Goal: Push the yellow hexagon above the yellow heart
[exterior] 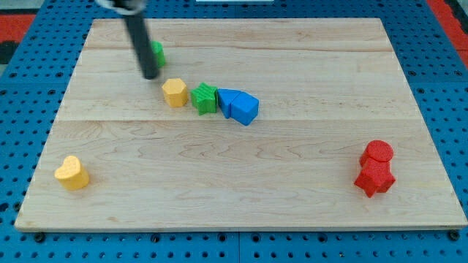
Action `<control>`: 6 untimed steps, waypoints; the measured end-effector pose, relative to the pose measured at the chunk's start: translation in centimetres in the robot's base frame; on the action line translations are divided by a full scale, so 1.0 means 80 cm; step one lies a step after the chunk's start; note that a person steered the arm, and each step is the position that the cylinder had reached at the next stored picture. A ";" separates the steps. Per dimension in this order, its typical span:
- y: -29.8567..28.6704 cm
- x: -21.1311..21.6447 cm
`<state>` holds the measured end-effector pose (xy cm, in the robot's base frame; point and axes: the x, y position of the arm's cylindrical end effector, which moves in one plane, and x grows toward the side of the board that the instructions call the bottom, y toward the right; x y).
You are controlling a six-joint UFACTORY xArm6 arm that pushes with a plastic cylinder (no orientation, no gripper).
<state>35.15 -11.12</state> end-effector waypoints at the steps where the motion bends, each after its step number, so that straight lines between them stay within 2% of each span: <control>1: 0.044 0.021; 2: 0.004 0.100; 3: -0.047 0.135; 4: -0.036 0.073; 5: -0.055 0.091; 6: -0.094 0.161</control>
